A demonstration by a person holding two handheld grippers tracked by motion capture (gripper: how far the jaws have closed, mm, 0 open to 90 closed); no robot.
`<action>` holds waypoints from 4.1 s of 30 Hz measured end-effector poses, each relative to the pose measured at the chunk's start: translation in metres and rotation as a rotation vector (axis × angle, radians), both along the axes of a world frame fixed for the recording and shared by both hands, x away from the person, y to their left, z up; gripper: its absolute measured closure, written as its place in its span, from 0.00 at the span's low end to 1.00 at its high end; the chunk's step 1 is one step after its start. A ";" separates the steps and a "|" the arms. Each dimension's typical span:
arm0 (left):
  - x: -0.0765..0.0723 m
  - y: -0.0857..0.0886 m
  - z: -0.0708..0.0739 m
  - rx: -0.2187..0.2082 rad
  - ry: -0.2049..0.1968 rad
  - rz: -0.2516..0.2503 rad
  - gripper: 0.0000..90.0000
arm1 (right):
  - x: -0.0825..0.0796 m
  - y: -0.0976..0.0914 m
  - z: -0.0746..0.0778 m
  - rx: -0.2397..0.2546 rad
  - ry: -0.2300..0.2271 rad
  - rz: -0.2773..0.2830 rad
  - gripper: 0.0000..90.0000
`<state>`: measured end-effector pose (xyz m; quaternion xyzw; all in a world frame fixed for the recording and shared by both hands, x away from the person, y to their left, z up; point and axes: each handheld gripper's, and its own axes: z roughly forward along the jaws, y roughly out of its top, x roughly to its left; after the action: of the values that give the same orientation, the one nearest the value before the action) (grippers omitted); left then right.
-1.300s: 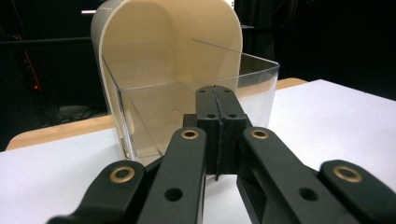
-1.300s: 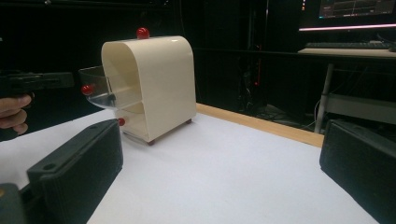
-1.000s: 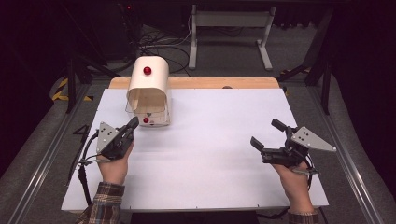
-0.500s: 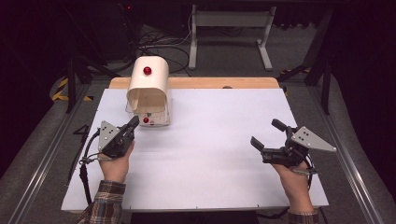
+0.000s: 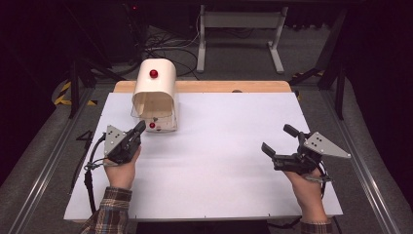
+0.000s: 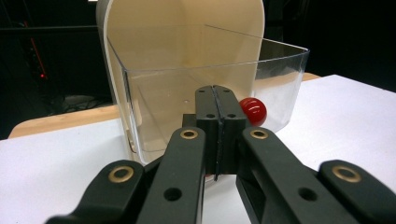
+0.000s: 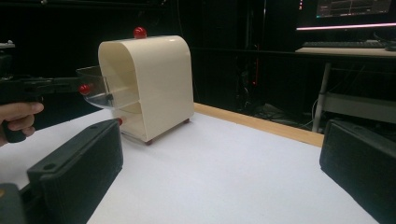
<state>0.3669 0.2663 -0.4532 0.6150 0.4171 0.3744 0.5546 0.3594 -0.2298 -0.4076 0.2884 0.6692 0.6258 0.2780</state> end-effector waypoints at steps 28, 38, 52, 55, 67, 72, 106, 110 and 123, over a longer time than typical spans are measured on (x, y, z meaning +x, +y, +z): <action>0.004 -0.001 0.001 0.003 -0.002 0.022 1.00 | 0.000 0.000 0.000 0.005 0.004 -0.003 0.00; 0.006 0.000 0.002 0.000 0.000 0.029 1.00 | 0.000 0.000 0.000 0.005 0.002 -0.004 0.00; 0.008 0.001 0.002 -0.007 -0.001 0.041 1.00 | 0.001 0.000 0.000 0.000 0.005 -0.002 0.00; 0.009 0.002 0.002 -0.010 -0.001 0.042 1.00 | 0.001 0.000 -0.001 0.000 0.004 -0.001 0.00; 0.011 0.003 0.003 -0.014 0.000 0.052 1.00 | 0.003 0.000 -0.004 0.006 0.006 0.001 0.00; 0.012 0.004 0.003 -0.014 0.001 0.057 1.00 | 0.006 -0.001 -0.009 0.028 0.016 0.005 0.00; 0.020 0.003 0.005 -0.017 0.006 0.072 1.00 | 0.008 -0.001 -0.013 0.025 0.020 -0.001 0.00; 0.022 0.003 0.005 -0.013 0.011 0.072 1.00 | 0.008 -0.001 -0.013 0.025 0.021 0.000 0.00; 0.025 0.002 0.005 -0.009 0.016 0.081 1.00 | 0.008 -0.001 -0.013 0.026 0.020 0.001 0.00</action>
<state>0.3920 0.2683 -0.4485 0.5981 0.4478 0.3898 0.5384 0.3675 -0.2313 -0.4203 0.2980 0.6640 0.6317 0.2670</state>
